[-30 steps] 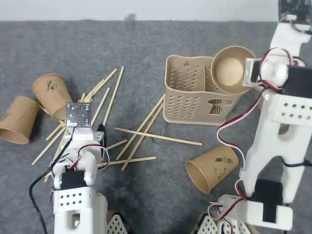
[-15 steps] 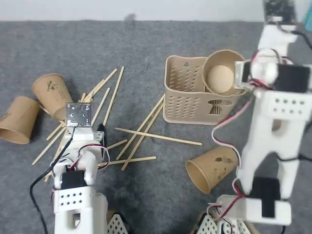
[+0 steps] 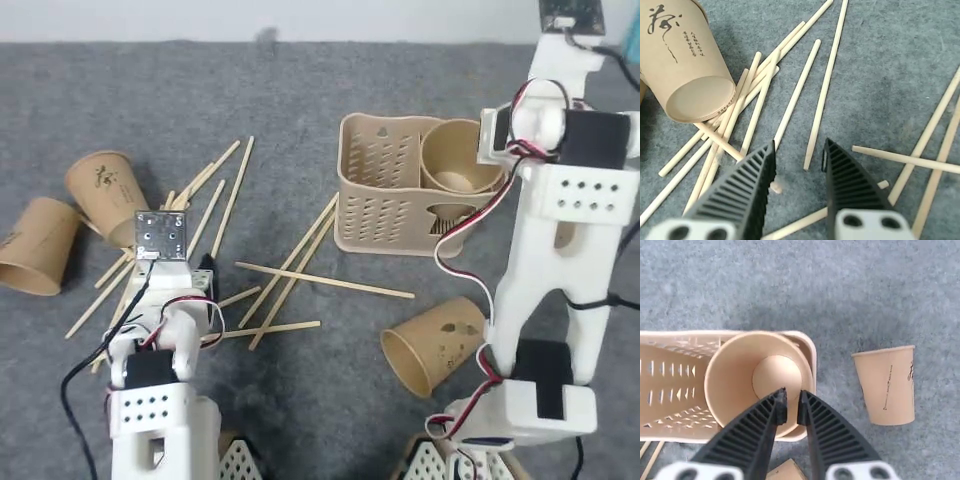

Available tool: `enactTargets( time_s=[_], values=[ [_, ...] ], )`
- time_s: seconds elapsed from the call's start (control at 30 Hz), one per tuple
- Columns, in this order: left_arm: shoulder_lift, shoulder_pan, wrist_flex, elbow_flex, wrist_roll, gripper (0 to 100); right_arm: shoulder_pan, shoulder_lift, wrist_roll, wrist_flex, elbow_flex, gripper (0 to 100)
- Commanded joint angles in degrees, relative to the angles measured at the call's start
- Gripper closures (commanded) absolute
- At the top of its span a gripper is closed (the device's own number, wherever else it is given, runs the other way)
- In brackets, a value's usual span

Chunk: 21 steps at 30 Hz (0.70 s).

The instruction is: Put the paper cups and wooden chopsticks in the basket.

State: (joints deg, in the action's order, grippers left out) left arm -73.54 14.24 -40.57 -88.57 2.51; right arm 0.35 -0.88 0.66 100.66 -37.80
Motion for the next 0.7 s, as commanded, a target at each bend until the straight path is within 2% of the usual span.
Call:
enactTargets(
  time_s=[0.0,0.17,0.3,0.53,0.67],
  values=[
    [-0.8,-0.1,1.5,0.2,0.6,86,-0.5,3.7,-0.6,2.3,-3.5,93.5],
    [-0.8,-0.1,1.5,0.2,0.6,86,-0.9,11.6,-0.3,2.5,0.0,93.5],
    [-0.8,-0.1,1.5,0.2,0.6,86,-3.4,21.1,1.5,2.5,9.2,92.5],
    [-0.8,0.2,1.5,0.2,0.6,86,-13.1,39.6,9.1,2.4,35.7,87.6],
    [-0.8,0.2,1.5,0.2,0.6,86,-18.2,47.8,17.2,2.4,51.8,87.5]
  ],
)
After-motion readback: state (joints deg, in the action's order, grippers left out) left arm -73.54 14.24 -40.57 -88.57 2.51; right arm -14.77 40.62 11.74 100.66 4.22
